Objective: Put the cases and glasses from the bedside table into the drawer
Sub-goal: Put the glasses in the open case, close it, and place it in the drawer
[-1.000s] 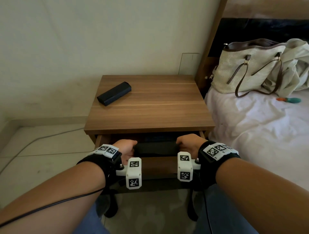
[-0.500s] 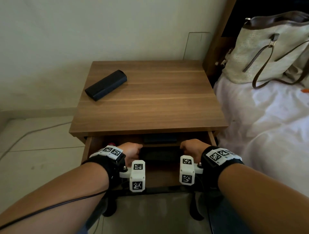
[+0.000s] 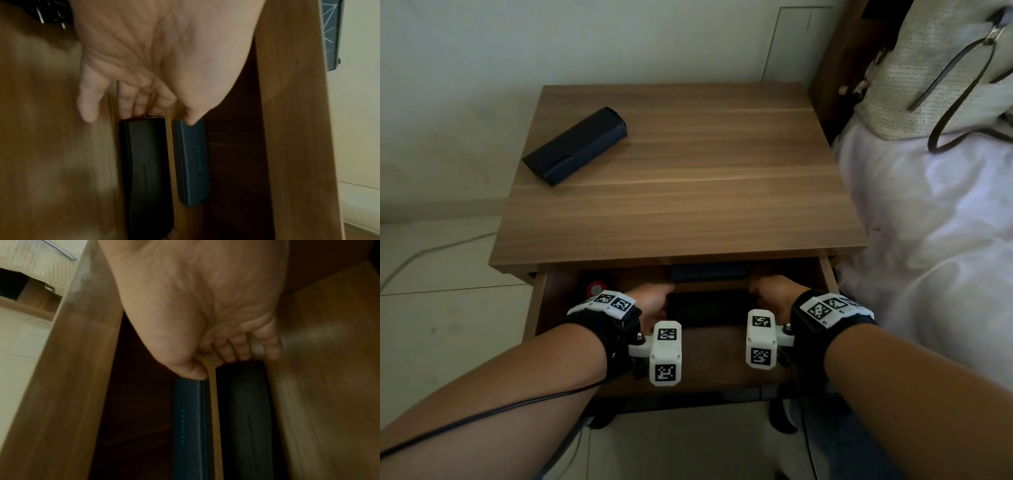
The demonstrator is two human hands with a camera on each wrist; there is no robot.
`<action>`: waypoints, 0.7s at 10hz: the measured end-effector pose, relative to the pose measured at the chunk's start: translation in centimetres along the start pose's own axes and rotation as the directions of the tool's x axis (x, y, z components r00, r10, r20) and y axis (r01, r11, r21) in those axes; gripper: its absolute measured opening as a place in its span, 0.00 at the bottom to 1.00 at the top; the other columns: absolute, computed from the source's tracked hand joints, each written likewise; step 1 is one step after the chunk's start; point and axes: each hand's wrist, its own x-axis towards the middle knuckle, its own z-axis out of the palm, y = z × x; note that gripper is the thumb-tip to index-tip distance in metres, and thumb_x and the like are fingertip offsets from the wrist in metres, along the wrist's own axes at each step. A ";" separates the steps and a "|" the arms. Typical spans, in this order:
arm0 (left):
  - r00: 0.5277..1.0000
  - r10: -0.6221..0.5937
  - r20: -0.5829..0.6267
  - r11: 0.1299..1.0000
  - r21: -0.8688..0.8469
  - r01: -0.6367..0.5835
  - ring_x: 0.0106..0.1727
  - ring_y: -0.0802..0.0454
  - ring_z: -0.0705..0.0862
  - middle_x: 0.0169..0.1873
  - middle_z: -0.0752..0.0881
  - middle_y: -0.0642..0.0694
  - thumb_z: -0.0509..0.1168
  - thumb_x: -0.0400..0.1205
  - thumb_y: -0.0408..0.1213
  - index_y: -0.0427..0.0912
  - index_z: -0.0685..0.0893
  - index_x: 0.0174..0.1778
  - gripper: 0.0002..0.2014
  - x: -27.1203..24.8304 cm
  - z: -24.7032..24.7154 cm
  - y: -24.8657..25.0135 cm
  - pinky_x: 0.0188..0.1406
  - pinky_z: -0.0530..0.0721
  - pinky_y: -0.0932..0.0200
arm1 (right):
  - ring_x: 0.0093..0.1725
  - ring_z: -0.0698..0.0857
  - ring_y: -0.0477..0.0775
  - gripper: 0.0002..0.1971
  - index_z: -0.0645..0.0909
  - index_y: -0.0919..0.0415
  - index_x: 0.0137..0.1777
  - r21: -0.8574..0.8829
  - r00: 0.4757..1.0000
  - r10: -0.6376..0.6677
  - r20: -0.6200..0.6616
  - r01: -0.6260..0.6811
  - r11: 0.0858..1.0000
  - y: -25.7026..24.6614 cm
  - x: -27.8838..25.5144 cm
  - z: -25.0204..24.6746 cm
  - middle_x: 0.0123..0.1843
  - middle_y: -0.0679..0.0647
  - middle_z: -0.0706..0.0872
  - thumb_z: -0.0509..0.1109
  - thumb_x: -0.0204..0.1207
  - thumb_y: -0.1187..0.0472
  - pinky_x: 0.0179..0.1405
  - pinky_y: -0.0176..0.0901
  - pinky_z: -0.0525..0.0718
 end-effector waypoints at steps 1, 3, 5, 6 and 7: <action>1.000 0.002 0.000 1.000 -0.002 -0.002 0.64 0.36 0.81 0.64 0.80 0.33 0.55 0.88 0.46 0.37 0.72 0.74 0.22 0.4 0.1 -0.3 0.54 0.81 0.46 | 0.34 0.76 0.52 0.11 0.70 0.55 0.35 -0.009 1.000 0.010 0.009 -0.010 1.000 0.1 0.5 0.1 0.37 0.53 0.74 0.61 0.80 0.62 0.34 0.44 0.79; 1.000 -0.011 -0.001 1.000 -0.005 0.011 0.65 0.36 0.81 0.67 0.80 0.34 0.58 0.86 0.50 0.40 0.71 0.75 0.25 0.2 0.2 -0.5 0.59 0.81 0.44 | 0.52 0.82 0.68 0.08 0.77 0.64 0.44 0.045 0.998 0.040 0.039 -0.042 0.998 -0.2 0.3 0.2 0.45 0.65 0.81 0.59 0.81 0.63 0.56 0.61 0.81; 0.997 0.008 -0.072 0.996 0.090 -0.002 0.68 0.36 0.81 0.69 0.79 0.34 0.59 0.85 0.52 0.38 0.70 0.76 0.28 -2.2 -0.6 0.2 0.63 0.81 0.44 | 0.41 0.81 0.54 0.08 0.76 0.55 0.39 0.054 0.998 -0.056 0.004 0.056 0.997 -0.9 -1.7 0.7 0.41 0.54 0.79 0.61 0.80 0.59 0.63 0.57 0.81; 0.997 0.036 -0.070 0.994 0.103 -0.029 0.66 0.37 0.82 0.70 0.80 0.36 0.59 0.84 0.53 0.39 0.70 0.76 0.29 -4.1 -1.3 0.6 0.61 0.82 0.45 | 0.35 0.74 0.47 0.12 0.70 0.50 0.33 0.049 0.996 -0.092 -0.024 0.093 0.994 -1.0 -3.1 1.2 0.37 0.48 0.74 0.62 0.79 0.58 0.67 0.56 0.79; 0.996 0.072 -0.057 0.996 0.059 -0.068 0.65 0.38 0.83 0.67 0.81 0.39 0.63 0.81 0.55 0.41 0.73 0.75 0.30 -5.1 -2.0 0.4 0.66 0.81 0.40 | 0.34 0.73 0.47 0.12 0.70 0.50 0.32 0.011 0.992 -0.122 -0.012 0.122 0.992 -1.4 -4.9 1.5 0.36 0.48 0.73 0.63 0.78 0.58 0.64 0.57 0.80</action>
